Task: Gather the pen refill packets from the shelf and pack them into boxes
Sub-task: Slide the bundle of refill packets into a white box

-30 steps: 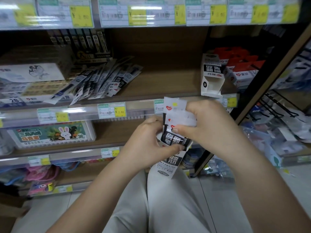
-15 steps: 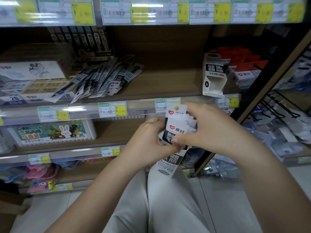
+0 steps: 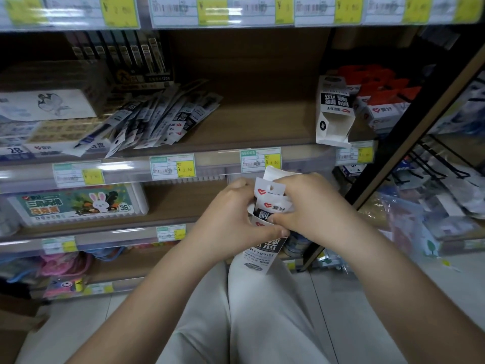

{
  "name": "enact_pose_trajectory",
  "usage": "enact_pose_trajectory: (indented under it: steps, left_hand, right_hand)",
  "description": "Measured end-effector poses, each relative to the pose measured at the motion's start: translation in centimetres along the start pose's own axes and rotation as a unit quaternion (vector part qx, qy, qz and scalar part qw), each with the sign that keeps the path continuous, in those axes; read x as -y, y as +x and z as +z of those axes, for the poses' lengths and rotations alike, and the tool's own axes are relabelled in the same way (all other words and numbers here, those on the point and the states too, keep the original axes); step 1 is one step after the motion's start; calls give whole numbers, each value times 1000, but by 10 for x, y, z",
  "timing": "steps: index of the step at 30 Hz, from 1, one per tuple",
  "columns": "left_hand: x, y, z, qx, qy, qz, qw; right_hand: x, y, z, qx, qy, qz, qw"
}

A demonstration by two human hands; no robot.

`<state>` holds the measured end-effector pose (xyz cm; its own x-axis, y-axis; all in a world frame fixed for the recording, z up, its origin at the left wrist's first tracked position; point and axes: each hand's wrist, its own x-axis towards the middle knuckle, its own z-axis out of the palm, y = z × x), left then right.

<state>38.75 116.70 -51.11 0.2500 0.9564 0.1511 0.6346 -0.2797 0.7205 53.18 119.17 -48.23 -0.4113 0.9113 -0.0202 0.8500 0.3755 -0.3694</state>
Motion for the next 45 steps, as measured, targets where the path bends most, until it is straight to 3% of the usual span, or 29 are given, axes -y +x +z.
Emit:
enact_pose_trajectory:
  steps: [7,10,18,25,33,37,45]
  left_hand:
    - [2,1,1,0,17,-10,1000]
    - [2,1,1,17,27,-15,999]
    - [1,0,0,15,25,-15,999]
    - [4,-1,1,10,33,-18,999]
    - [3,-1,-5,23,69,-16,997]
    - [3,-1,-4,28,73,-20,997]
    - [5,-4,-3,20,42,0,999]
  right_hand:
    - [5,-5,-28,29,41,-28,998]
    - [8,-3,-32,7,-23,-29,999]
    - [18,1,-29,55,-133,-23,989]
    - [17,6,-15,79,-161,-13,984]
    - [18,7,-32,72,-36,-35,996]
    - [18,11,-28,54,-61,-45,996]
    - [14,4,-41,107,-53,-59,991]
